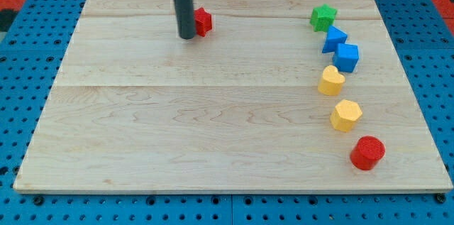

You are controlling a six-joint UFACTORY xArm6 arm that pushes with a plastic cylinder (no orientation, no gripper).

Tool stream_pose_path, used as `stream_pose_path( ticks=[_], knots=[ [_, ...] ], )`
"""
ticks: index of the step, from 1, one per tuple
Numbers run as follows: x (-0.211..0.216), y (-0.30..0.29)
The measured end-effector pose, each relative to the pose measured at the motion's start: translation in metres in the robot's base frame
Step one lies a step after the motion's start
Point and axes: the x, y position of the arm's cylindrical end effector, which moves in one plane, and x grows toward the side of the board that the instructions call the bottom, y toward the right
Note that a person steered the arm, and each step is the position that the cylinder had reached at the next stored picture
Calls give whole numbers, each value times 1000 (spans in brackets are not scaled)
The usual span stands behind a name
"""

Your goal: Place the red star above the green star

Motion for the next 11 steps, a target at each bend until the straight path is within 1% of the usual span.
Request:
stream_pose_path(
  ticks=[1, 2, 3, 4, 5, 6, 7, 8, 9, 11],
  knots=[
    [-42, 5],
    [-55, 38],
    [-48, 24],
    [1, 18],
    [-20, 64],
    [-63, 108],
    [-79, 125],
    [-93, 105],
    [-94, 136],
    [-94, 219]
  ],
)
